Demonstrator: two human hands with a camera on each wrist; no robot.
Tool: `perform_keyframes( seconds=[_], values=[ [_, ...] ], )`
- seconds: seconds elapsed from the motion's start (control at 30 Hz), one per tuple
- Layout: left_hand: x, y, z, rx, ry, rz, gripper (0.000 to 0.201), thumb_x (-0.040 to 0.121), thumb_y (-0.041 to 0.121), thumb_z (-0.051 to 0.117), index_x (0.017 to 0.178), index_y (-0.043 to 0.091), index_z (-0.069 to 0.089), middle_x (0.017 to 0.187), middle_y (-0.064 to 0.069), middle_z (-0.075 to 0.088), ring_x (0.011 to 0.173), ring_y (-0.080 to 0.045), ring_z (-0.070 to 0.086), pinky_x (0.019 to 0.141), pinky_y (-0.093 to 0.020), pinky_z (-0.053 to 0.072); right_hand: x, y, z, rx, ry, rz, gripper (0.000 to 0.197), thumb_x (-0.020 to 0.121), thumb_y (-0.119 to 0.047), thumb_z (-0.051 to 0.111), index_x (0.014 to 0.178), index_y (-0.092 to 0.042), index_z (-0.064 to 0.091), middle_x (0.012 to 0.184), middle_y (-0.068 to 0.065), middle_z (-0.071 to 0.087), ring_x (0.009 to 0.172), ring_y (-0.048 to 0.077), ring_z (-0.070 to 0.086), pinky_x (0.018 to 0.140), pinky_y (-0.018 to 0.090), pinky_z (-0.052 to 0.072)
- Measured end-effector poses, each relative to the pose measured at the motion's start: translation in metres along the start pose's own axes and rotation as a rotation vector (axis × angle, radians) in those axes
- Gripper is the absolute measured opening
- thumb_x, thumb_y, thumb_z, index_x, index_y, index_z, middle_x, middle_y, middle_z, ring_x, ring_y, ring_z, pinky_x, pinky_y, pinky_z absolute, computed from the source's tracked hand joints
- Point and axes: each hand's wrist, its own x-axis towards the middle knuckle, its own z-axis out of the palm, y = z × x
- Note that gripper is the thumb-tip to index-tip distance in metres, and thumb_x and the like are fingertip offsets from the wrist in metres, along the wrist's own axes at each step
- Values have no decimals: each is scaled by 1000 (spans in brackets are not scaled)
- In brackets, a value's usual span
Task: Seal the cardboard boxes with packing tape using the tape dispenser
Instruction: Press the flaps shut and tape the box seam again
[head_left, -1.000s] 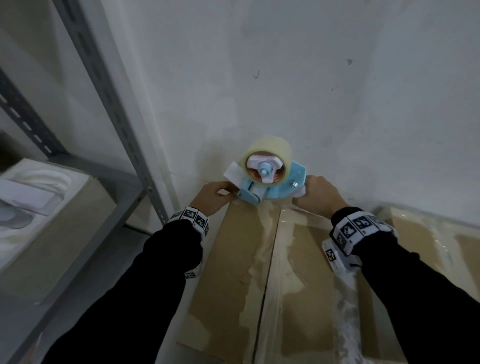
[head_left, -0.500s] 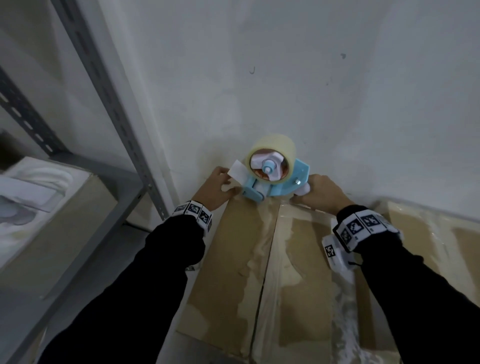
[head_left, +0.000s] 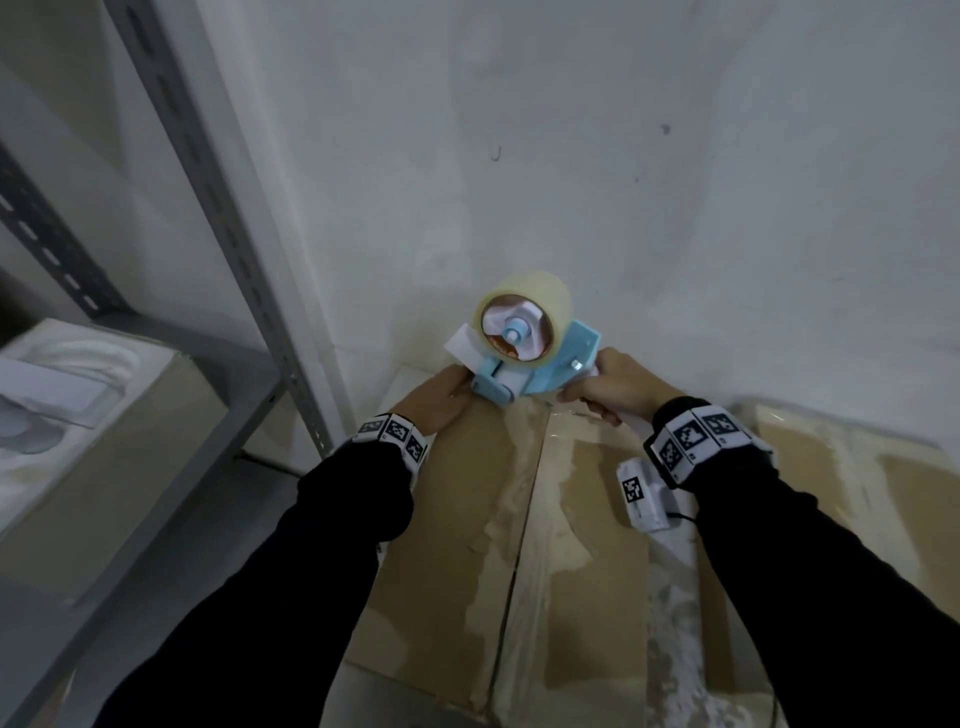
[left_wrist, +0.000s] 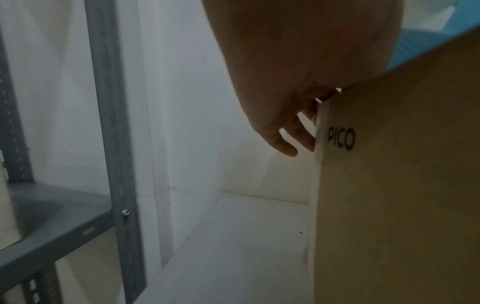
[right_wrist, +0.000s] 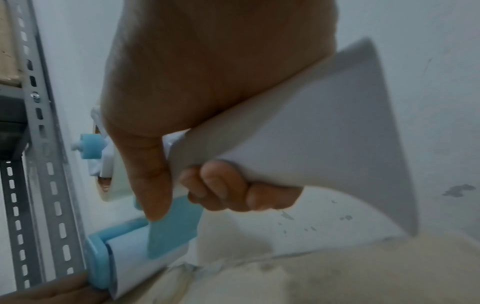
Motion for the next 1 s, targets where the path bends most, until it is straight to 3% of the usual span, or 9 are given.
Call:
perform_keyframes(
  seconds=[0.1, 0.23, 0.4, 0.53, 0.6, 0.63, 0.7, 0.83, 1.0],
  values=[
    [6, -5, 2, 8, -18, -10, 41, 100, 16, 37, 140, 6, 38, 145, -12, 38, 134, -25, 36, 109, -28, 24, 4, 2, -2, 19, -20, 10, 31, 76, -13, 70, 89, 14, 62, 47, 9, 48, 37, 20, 38, 42, 24, 34],
    [9, -11, 6, -25, 4, 4, 37, 100, 20, 38, 132, 4, 46, 131, -19, 48, 123, -26, 45, 104, -29, 30, 5, 4, -5, -38, -20, 8, 24, 73, -19, 75, 81, 0, 63, 49, 8, 49, 38, 19, 37, 44, 26, 34],
    [8, -10, 7, -111, 28, 105, 37, 99, 16, 40, 136, 10, 43, 141, -8, 45, 130, -19, 41, 112, -32, 28, -1, 9, -3, -288, 24, -63, 10, 78, -8, 63, 74, -12, 55, 71, 6, 59, 49, 17, 49, 42, 23, 38],
    [7, -13, 7, -110, 44, 73, 35, 99, 18, 40, 133, 11, 46, 136, -8, 49, 124, -17, 44, 110, -34, 30, -9, 15, -15, -424, -12, -93, 12, 82, -9, 62, 77, -17, 55, 87, 6, 59, 67, 17, 56, 56, 22, 41],
    [9, -16, 5, -62, 61, 11, 30, 99, 21, 40, 125, 11, 52, 126, -10, 52, 114, -16, 47, 102, -30, 34, -18, 31, -38, -476, 13, -64, 11, 82, -9, 63, 92, -13, 63, 101, 11, 63, 84, 24, 62, 70, 27, 47],
    [12, -15, 5, -50, 60, -3, 28, 99, 21, 40, 122, 11, 54, 123, -10, 52, 111, -14, 47, 98, -27, 33, -25, 40, -50, -458, 51, -32, 18, 81, -8, 64, 99, -10, 64, 104, 12, 64, 80, 22, 62, 68, 26, 48],
    [17, -7, 11, -21, 45, 22, 27, 99, 20, 40, 120, 11, 55, 121, -11, 52, 108, -12, 46, 94, -23, 31, -39, 56, -68, -422, 86, 20, 14, 78, -6, 64, 88, -14, 61, 94, 10, 66, 60, 11, 55, 51, 20, 42],
    [19, 4, 18, 27, 23, 63, 28, 99, 19, 40, 122, 9, 55, 121, -10, 52, 107, -10, 44, 90, -18, 28, -52, 69, -72, -342, 106, 39, 18, 78, -4, 64, 80, -20, 55, 73, 1, 59, 48, 10, 49, 40, 19, 38],
    [17, 2, 16, 35, 13, 50, 29, 100, 20, 39, 123, 12, 54, 122, -10, 51, 109, -12, 45, 94, -21, 31, -57, 80, -79, -354, 80, -14, 28, 81, -2, 63, 65, -20, 49, 60, -6, 49, 38, -6, 49, 39, 10, 36]
  ],
)
